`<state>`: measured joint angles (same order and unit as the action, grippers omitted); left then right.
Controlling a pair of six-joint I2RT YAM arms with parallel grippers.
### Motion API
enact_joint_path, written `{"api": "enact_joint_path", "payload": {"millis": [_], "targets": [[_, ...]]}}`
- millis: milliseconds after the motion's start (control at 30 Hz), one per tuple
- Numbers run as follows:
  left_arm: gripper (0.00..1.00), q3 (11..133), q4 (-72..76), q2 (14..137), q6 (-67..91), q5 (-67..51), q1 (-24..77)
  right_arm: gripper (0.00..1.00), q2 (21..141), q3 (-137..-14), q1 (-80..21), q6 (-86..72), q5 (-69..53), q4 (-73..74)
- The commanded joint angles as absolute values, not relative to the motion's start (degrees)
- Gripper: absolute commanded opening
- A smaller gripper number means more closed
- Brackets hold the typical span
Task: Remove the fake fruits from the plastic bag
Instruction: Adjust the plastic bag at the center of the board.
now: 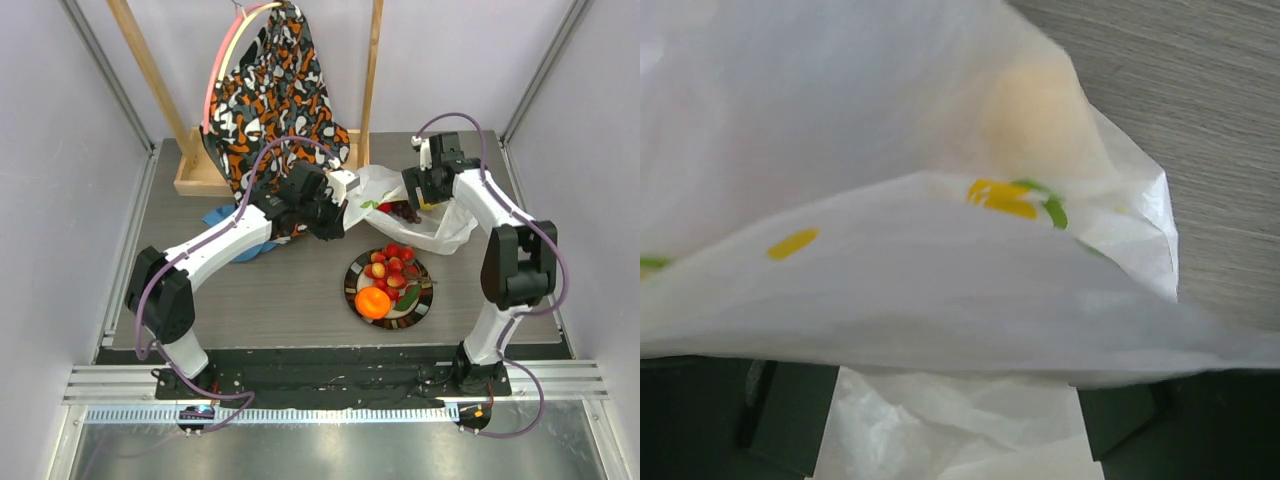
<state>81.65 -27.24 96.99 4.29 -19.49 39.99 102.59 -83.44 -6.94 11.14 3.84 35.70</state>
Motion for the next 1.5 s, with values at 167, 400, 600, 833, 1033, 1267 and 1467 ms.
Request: {"api": "enact_joint_path", "payload": {"millis": [167, 400, 600, 833, 1033, 1267, 1467], "targets": [[0.0, 82.8, -26.4, 96.9, 3.3, -20.6, 40.1, 0.93, 114.2, -96.1, -5.7, 6.4, 7.8, 31.5], [0.0, 83.0, -26.7, 96.1, 1.8, -19.8, 40.1, 0.87, 113.1, -103.9, -5.8, 8.3, 4.8, 35.1], [0.0, 89.3, -26.7, 97.5, 5.3, -17.2, 39.8, 0.78, 91.9, -82.6, -6.9, 7.8, 1.0, 36.8], [0.0, 94.8, -27.5, 99.0, 14.0, -36.0, 34.6, 0.74, 74.5, -61.2, -12.7, 11.1, -2.7, 41.2], [0.0, 92.2, -14.4, 98.7, 26.1, -54.4, 30.9, 0.73, 70.4, -52.5, -12.7, 9.8, -1.4, 37.7], [0.0, 92.6, -2.9, 101.5, 37.3, -61.3, 31.0, 0.72, 72.1, -58.0, -11.8, 11.8, -0.5, 37.0], [0.0, 91.8, -6.7, 99.4, 33.5, -58.3, 30.8, 0.67, 80.4, -73.5, -11.7, 13.6, -4.4, 37.4]]}}
